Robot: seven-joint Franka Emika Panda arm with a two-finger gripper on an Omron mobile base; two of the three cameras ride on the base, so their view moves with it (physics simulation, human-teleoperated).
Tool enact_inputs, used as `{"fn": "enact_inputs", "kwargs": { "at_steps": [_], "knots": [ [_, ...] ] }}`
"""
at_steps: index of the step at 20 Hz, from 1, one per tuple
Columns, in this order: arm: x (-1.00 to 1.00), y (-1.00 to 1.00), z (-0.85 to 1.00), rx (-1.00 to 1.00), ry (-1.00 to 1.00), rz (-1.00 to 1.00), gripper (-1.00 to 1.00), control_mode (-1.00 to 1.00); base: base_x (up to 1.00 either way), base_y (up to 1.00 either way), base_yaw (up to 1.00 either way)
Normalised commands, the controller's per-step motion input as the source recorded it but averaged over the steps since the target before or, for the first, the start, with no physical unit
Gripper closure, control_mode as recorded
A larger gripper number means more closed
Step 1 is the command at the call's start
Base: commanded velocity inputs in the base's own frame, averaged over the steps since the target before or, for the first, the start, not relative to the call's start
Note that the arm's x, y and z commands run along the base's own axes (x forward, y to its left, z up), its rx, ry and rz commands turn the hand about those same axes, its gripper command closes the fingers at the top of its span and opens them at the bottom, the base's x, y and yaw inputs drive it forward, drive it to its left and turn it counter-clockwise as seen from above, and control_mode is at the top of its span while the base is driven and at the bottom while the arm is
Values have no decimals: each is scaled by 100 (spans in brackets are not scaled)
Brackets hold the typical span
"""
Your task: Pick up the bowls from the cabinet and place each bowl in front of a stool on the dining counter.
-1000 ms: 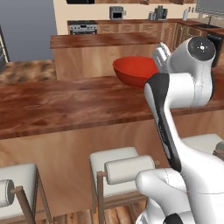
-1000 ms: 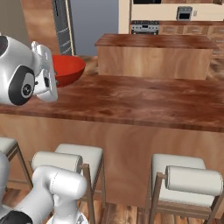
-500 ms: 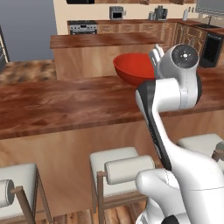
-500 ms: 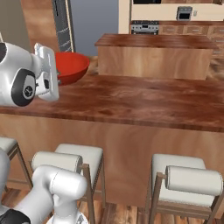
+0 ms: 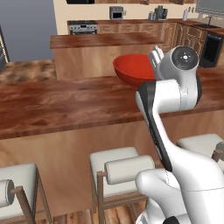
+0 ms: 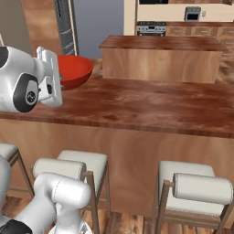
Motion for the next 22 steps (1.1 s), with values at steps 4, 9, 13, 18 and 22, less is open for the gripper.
{"fn": "enact_inputs", "kwargs": {
  "at_steps": [4, 9, 13, 18, 22],
  "knots": [
    [4, 0, -11, 0, 7, 2, 100, -100, 0, 0, 0],
    [18, 0, -38, 0, 11, 3, 100, -100, 0, 0, 0],
    [29, 0, -43, 0, 3, 2, 100, -100, 0, 0, 0],
    [38, 0, -45, 0, 0, 1, 100, -100, 0, 0, 0],
    [43, 0, -35, 0, 0, 0, 100, -100, 0, 0, 0]
  ]
}}
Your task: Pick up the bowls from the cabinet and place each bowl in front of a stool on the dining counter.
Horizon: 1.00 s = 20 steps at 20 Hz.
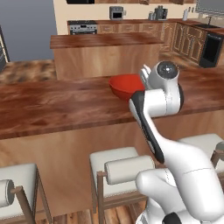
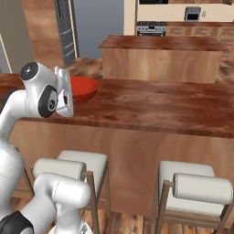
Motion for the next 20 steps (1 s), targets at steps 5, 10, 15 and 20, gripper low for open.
{"fn": "enact_inputs", "kwargs": {
  "at_steps": [5, 10, 15, 20],
  "knots": [
    [45, 0, -26, 0, 1, 0, 100, -100, 0, 0, 0],
    [41, 2, -19, 0, 5, 0, 100, -100, 0, 0, 0],
    [19, 15, -4, 0, 11, 0, 100, -100, 0, 0, 0],
    [8, 29, 0, 0, 13, 0, 100, -100, 0, 0, 0]
  ]
}}
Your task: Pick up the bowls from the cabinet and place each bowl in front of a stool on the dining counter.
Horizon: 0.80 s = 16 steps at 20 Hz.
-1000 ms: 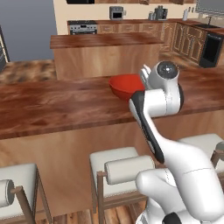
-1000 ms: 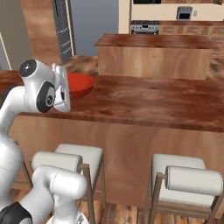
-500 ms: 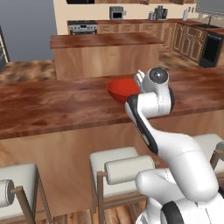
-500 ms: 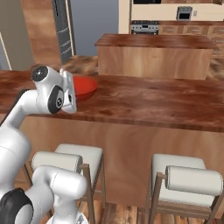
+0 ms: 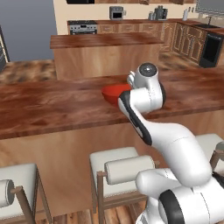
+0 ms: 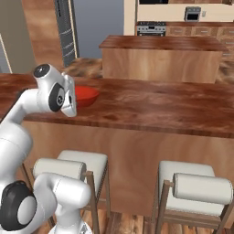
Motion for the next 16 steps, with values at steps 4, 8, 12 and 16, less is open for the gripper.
{"fn": "enact_inputs", "kwargs": {
  "at_steps": [4, 8, 12, 16],
  "knots": [
    [6, 22, -9, 0, 10, 0, 100, -100, 0, 0, 0],
    [19, 8, -26, 0, 2, 0, 100, -100, 0, 0, 0],
    [27, 0, -35, 0, 0, 0, 100, -100, 0, 0, 0],
    [19, 0, -39, 0, 0, 0, 100, -100, 0, 0, 0]
  ]
}}
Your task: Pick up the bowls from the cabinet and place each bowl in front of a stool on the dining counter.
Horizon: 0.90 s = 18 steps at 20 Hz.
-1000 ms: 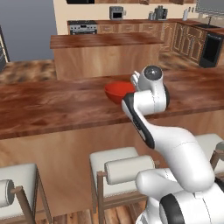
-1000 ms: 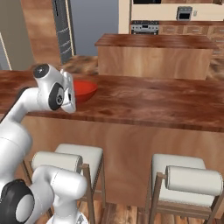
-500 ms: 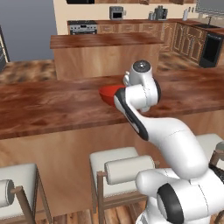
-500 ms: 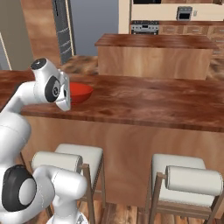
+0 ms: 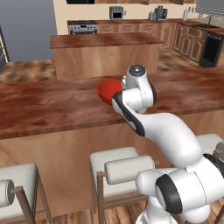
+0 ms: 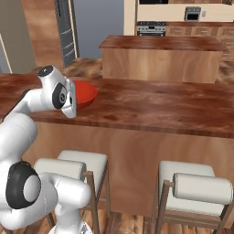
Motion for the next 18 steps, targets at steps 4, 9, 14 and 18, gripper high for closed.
{"fn": "enact_inputs", "kwargs": {
  "at_steps": [4, 9, 14, 18],
  "knots": [
    [13, 0, -34, 0, 0, 0, 100, -100, 0, 0, 0],
    [9, 0, -17, 0, 0, 0, 100, -100, 0, 0, 0],
    [0, -9, 1, 0, 0, 0, -100, -100, 0, 0, 0],
    [-4, -16, 13, 0, 0, 0, -100, -100, 0, 0, 0]
  ]
}}
